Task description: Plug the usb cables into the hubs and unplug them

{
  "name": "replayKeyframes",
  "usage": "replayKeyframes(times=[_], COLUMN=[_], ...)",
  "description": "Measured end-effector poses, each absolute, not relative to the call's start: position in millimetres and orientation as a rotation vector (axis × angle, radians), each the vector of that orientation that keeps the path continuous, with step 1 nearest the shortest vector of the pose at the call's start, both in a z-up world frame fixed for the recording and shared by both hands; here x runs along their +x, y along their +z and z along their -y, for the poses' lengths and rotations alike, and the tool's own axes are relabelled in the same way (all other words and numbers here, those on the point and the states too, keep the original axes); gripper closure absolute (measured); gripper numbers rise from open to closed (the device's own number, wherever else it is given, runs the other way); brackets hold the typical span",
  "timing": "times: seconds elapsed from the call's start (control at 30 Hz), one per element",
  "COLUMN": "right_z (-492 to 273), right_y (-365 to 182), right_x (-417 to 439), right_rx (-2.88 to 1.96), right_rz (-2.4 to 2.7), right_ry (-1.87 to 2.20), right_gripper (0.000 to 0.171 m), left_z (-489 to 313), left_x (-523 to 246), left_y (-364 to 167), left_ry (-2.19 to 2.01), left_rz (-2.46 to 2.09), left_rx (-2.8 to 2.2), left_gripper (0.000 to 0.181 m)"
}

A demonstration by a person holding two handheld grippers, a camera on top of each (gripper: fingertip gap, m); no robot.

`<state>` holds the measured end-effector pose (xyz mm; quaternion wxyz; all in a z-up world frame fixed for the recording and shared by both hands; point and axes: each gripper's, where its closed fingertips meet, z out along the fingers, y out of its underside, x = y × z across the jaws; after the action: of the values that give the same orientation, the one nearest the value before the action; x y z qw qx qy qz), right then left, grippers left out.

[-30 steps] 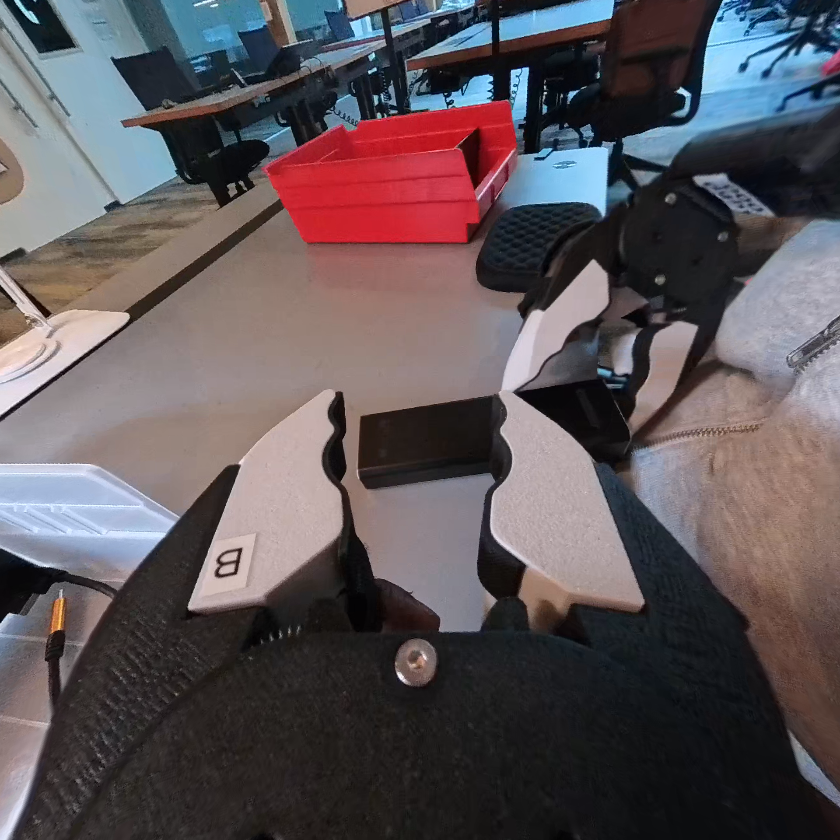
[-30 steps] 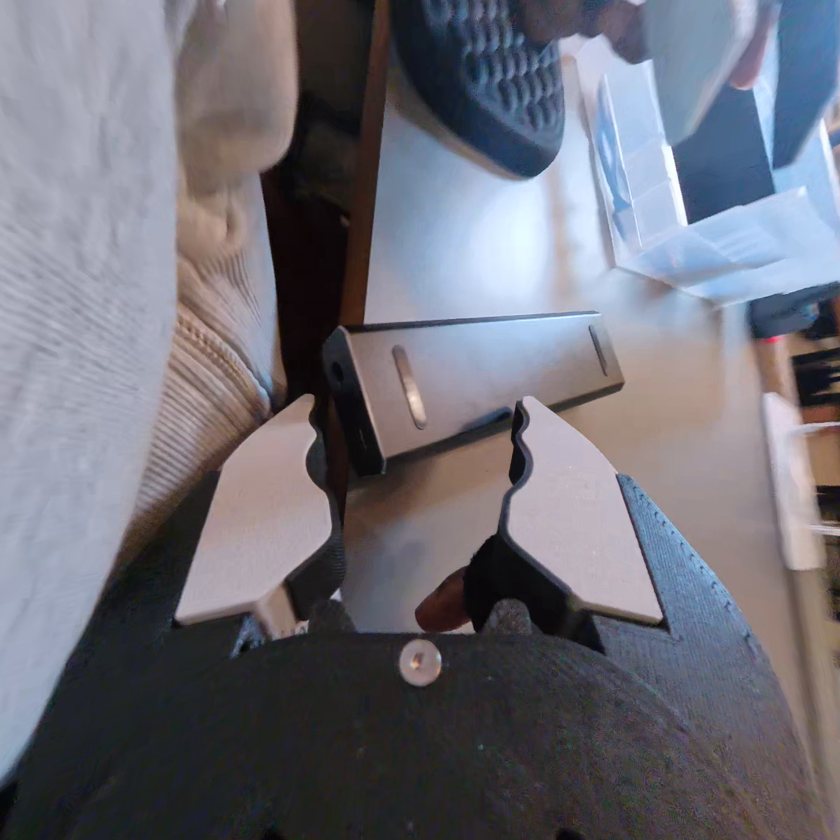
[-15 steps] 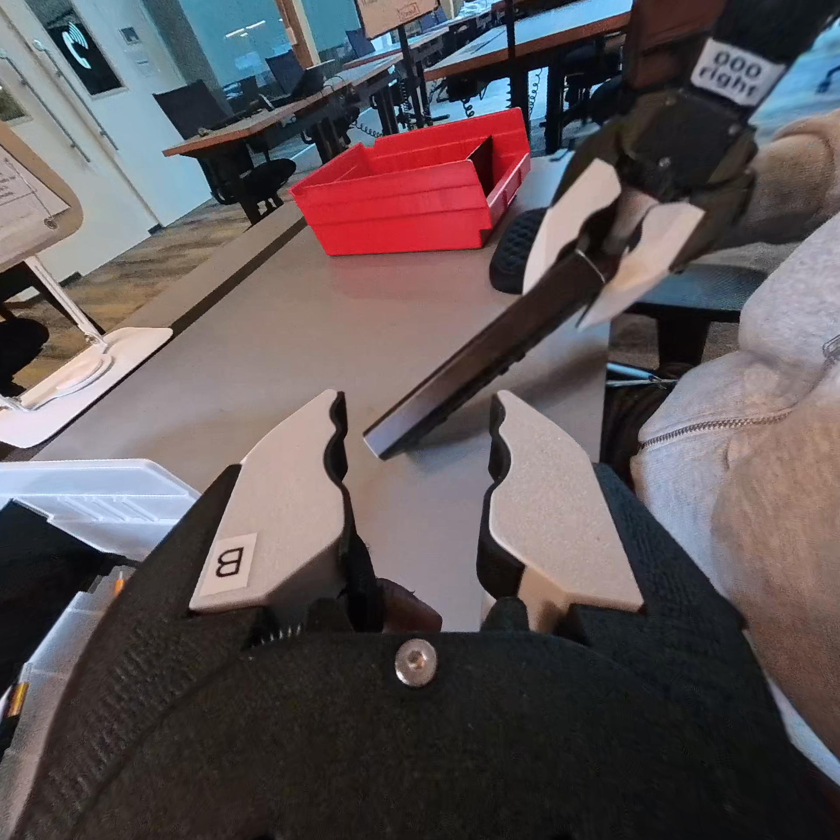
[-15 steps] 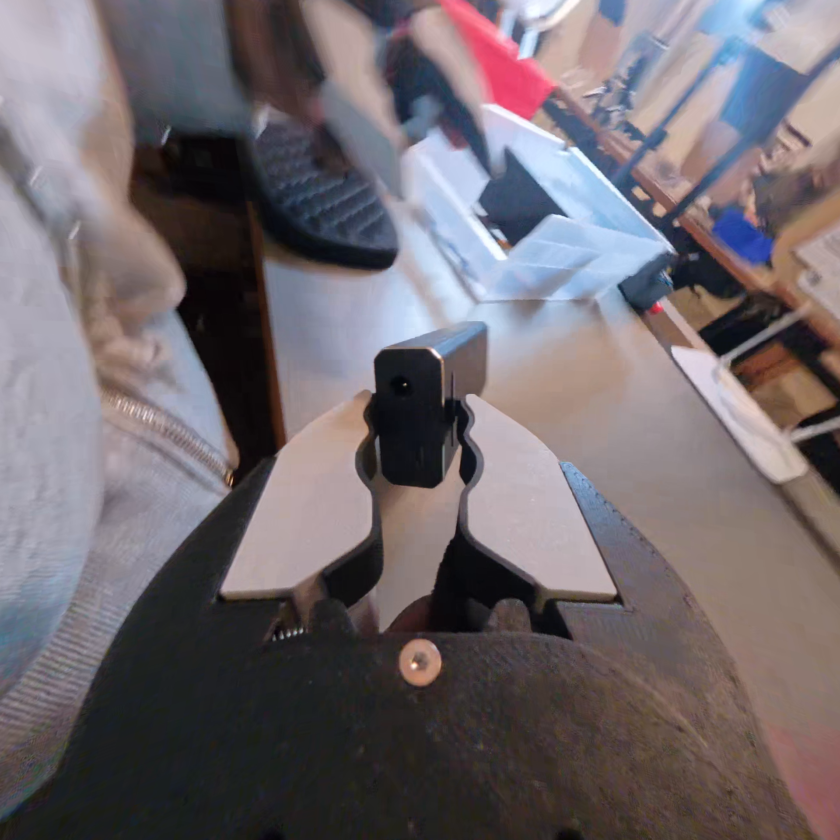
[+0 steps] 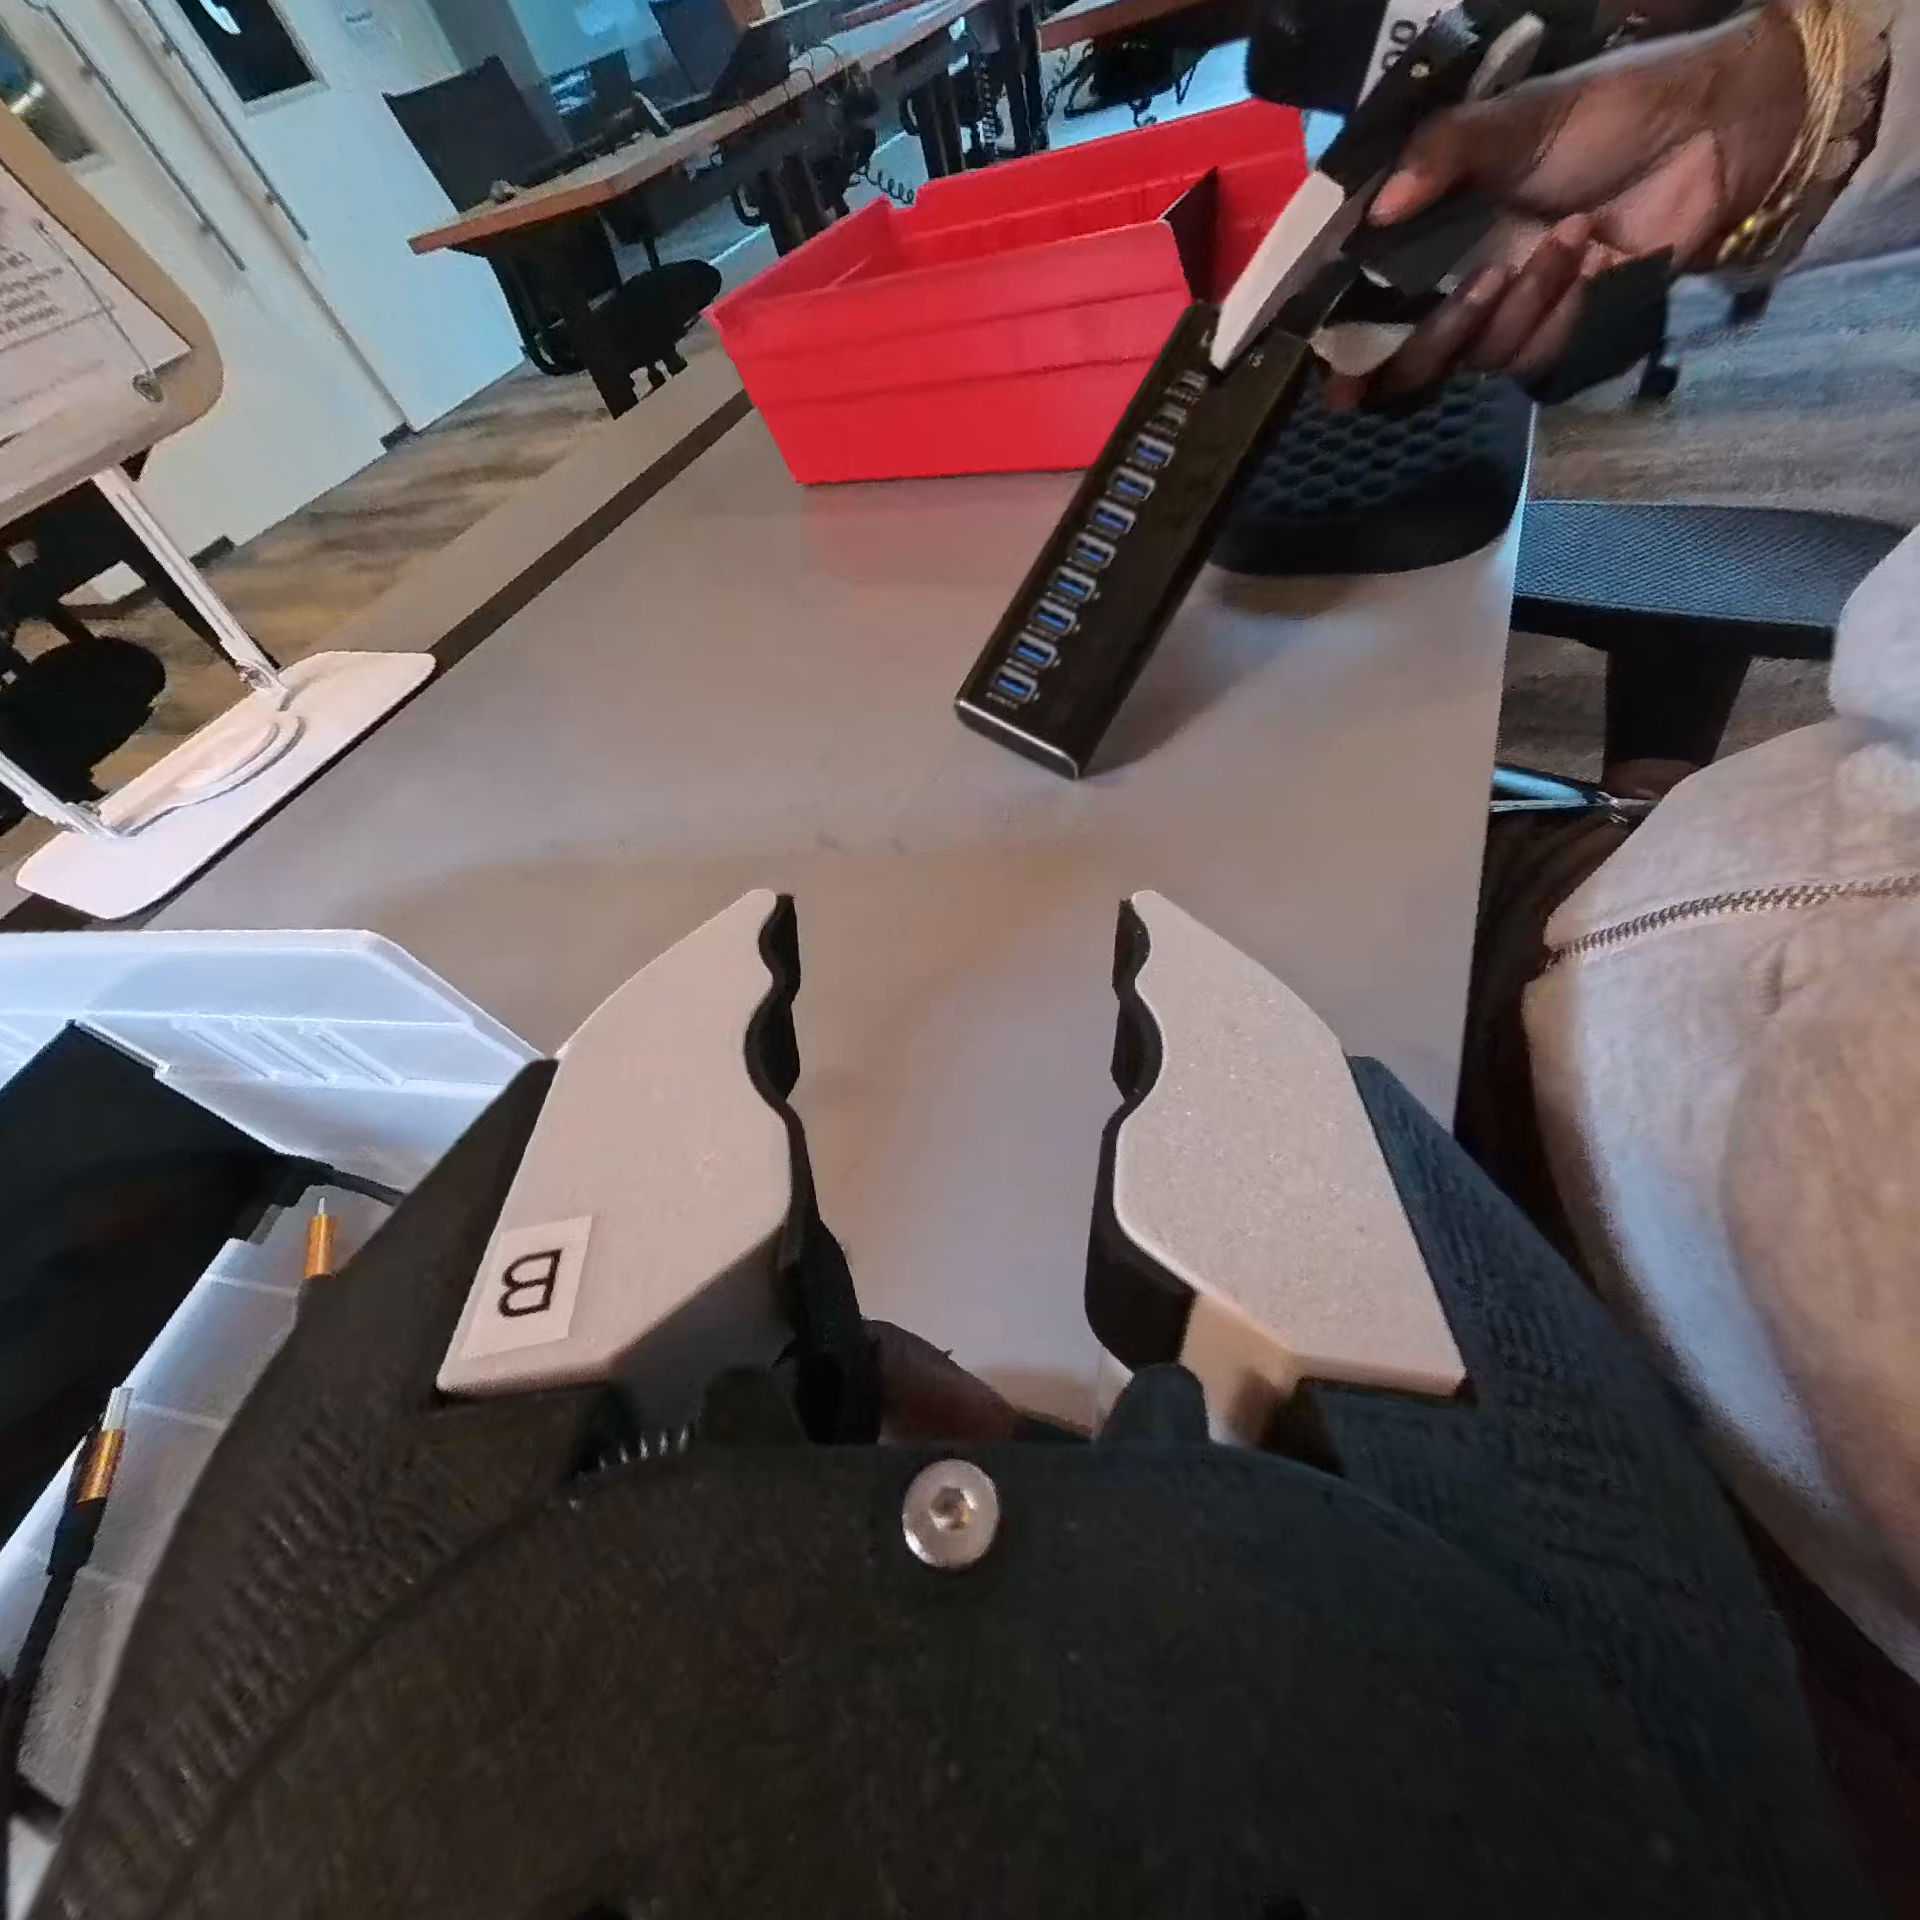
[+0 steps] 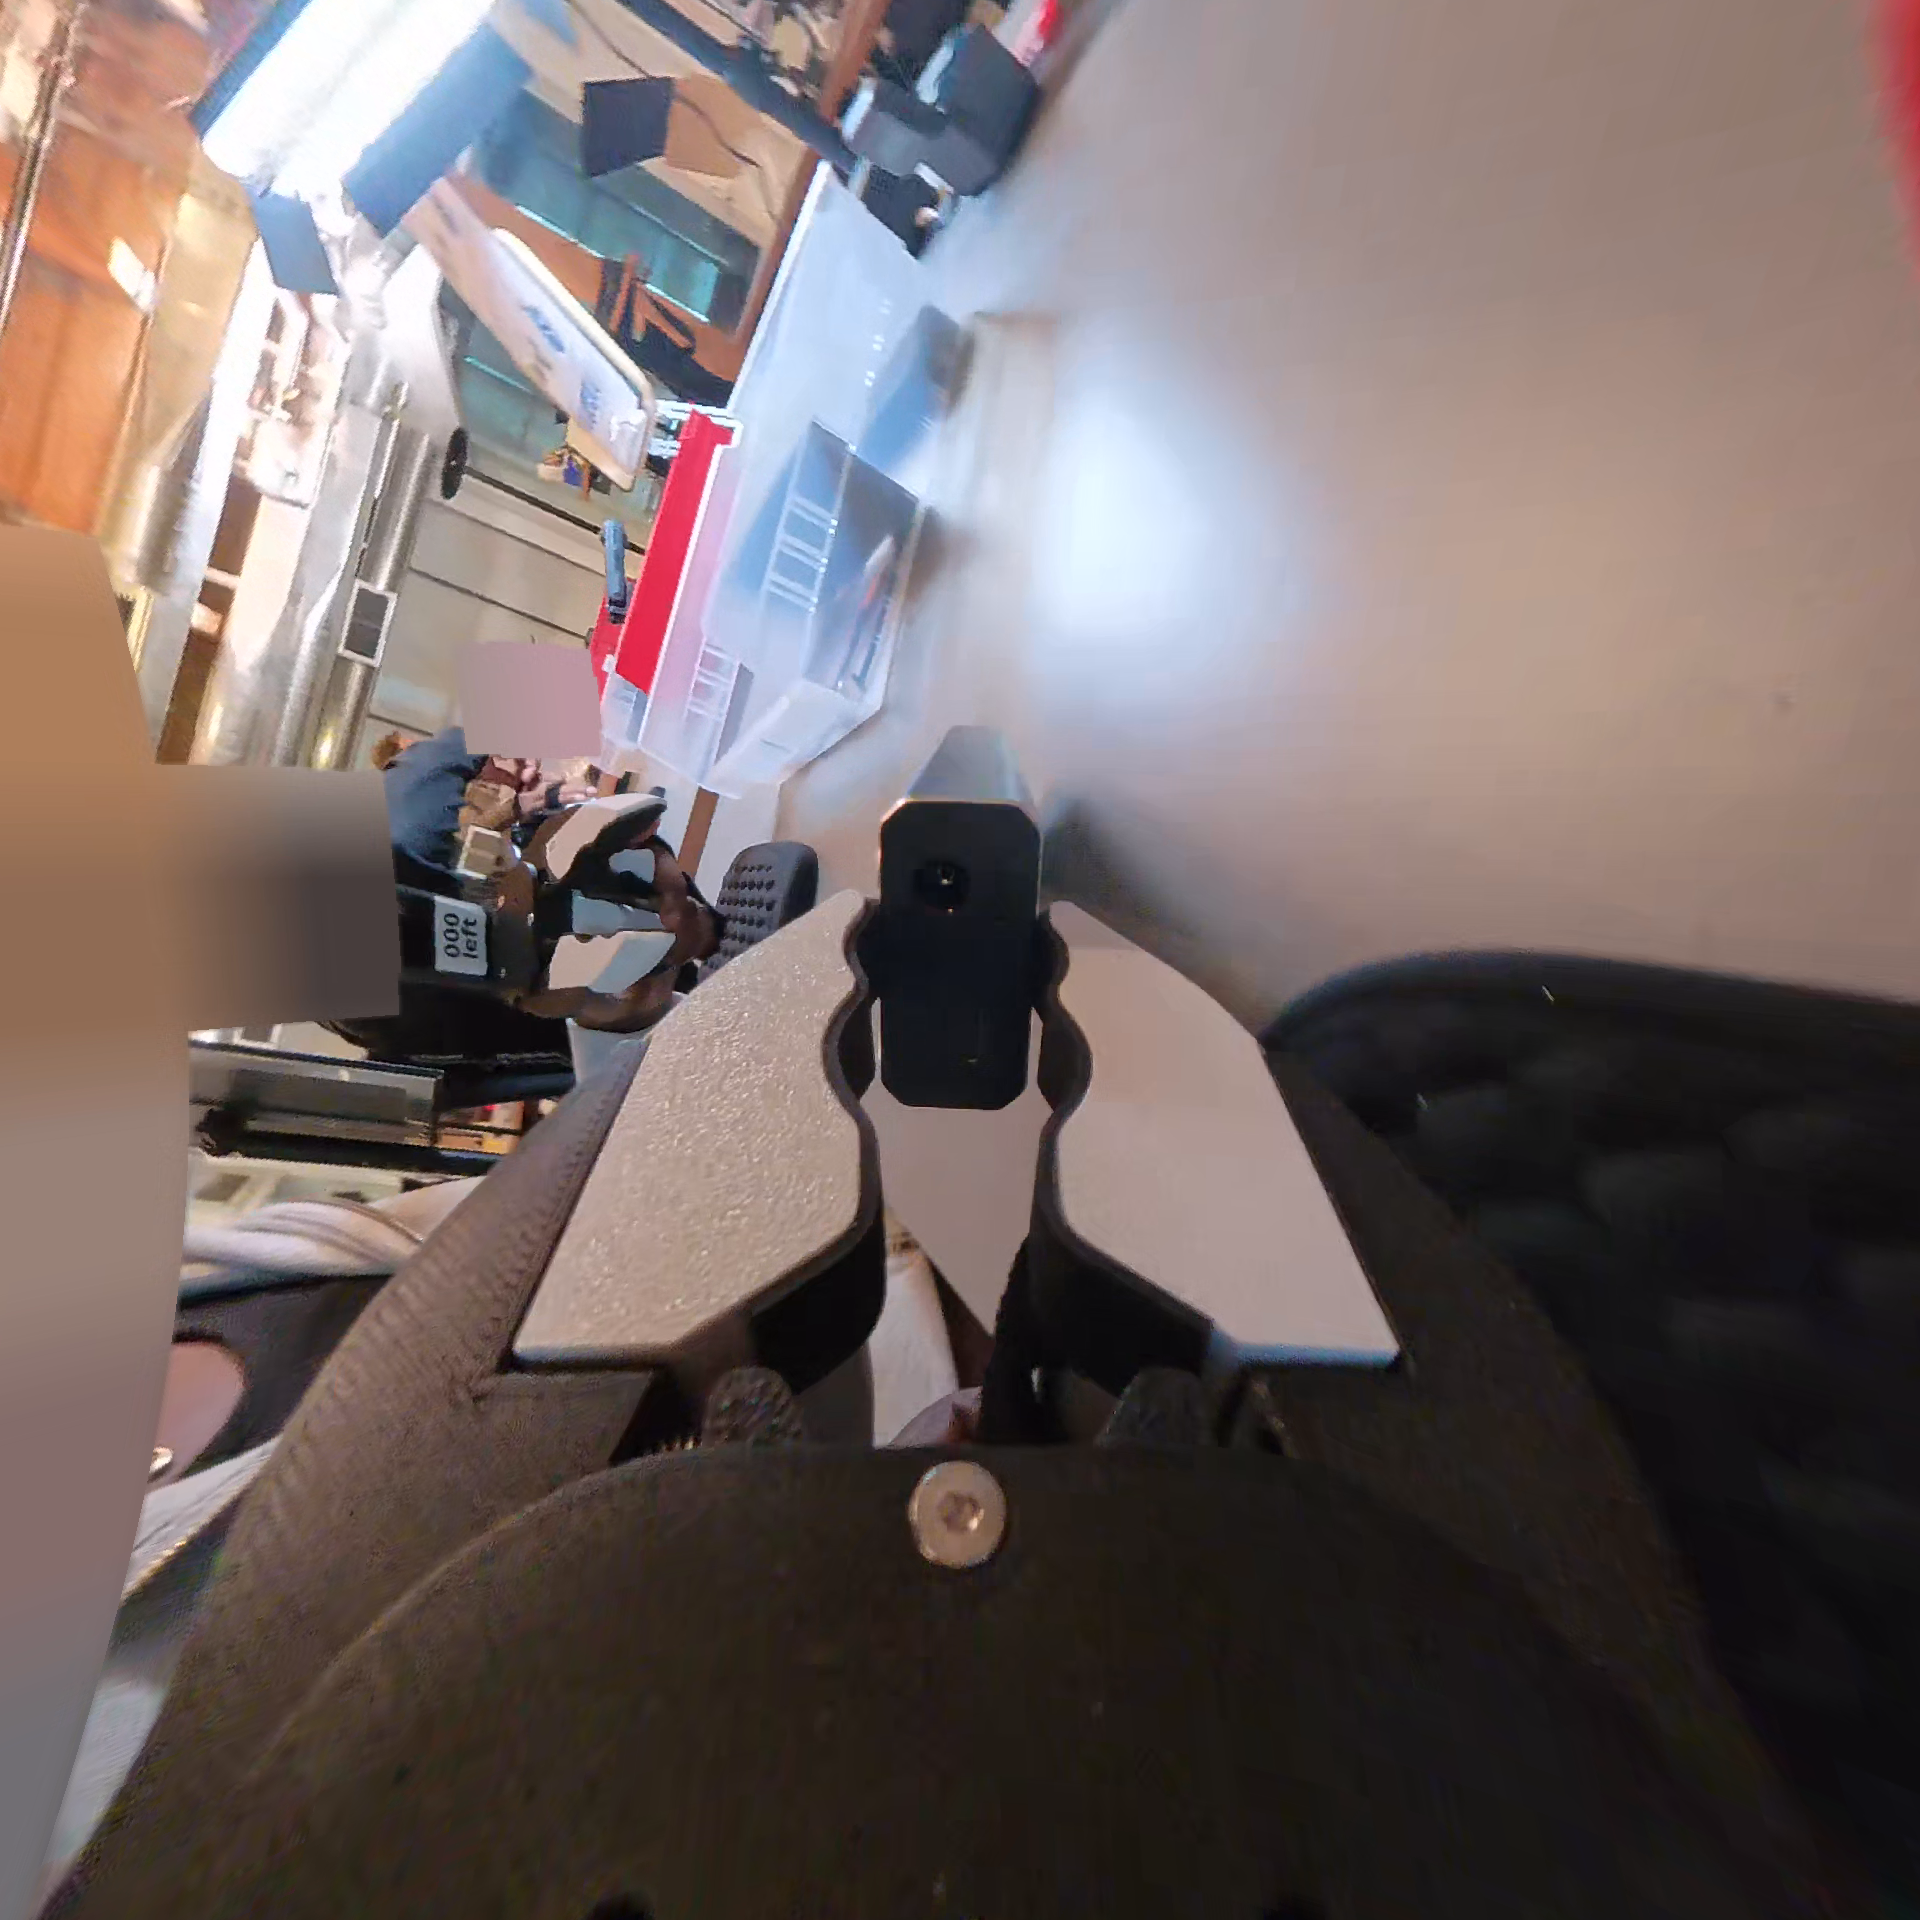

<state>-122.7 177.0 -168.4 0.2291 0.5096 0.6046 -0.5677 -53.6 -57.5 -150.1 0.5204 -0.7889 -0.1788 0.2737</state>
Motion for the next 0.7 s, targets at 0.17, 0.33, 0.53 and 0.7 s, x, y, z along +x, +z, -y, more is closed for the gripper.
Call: replayKeyframes(times=[0.17, 0.33, 0.53, 0.7], right_z=[-199, -216, -153, -123], right_y=[-195, -169, -90, -50], right_x=[-119, -129, -110, -100], right_rx=[1.523, 1.390, 0.538, 0.208], right_rz=[-1.887, -2.530, -2.795, -2.376], right_ry=[-1.387, -1.437, -2.027, -2.485], right_gripper=[0.132, 0.090, 0.086, 0.096], left_z=[57, 59, 70, 96], left_x=[-56, -58, -67, -78], left_y=[-157, -158, -159, -162], left_ry=[0.646, 0.650, 0.643, 0.681], left_rz=[0.442, 0.457, 0.550, 0.677], left_rx=[-1.910, -1.921, -1.928, -1.973], left_gripper=[0.122, 0.122, 0.122, 0.121])
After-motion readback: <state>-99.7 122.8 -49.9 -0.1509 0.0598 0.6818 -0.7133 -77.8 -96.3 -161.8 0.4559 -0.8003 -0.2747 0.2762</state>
